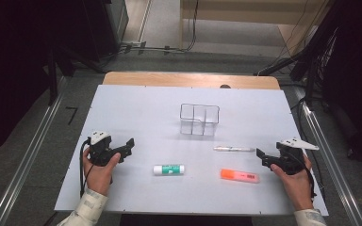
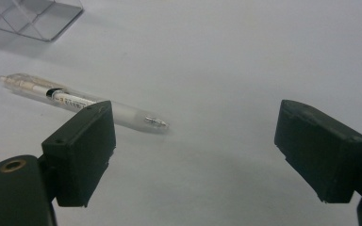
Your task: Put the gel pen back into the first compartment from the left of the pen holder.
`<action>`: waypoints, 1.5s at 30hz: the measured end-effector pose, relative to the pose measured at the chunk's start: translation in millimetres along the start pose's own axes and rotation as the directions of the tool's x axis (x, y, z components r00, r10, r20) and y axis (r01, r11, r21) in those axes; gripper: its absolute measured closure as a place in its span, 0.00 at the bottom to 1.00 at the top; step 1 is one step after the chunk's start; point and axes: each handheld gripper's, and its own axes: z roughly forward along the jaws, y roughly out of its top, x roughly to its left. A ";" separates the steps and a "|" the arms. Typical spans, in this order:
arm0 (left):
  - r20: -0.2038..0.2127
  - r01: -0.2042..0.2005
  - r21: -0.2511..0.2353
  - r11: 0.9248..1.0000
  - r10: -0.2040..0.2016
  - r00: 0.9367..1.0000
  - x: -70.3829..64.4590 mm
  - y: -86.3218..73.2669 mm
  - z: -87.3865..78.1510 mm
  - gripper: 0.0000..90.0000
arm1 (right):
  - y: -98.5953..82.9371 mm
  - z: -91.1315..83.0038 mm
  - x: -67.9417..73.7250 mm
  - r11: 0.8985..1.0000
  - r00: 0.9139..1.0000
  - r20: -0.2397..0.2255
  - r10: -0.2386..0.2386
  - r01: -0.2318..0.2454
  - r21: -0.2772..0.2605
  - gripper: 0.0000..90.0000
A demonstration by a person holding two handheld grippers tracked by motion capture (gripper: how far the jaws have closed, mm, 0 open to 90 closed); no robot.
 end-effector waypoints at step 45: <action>0.011 0.033 0.003 0.999 -0.033 0.999 2.5 -0.6 0.0 0.09 | -0.8 3.3 1.6 1.000 0.999 -0.030 -0.022 0.023 0.017 0.13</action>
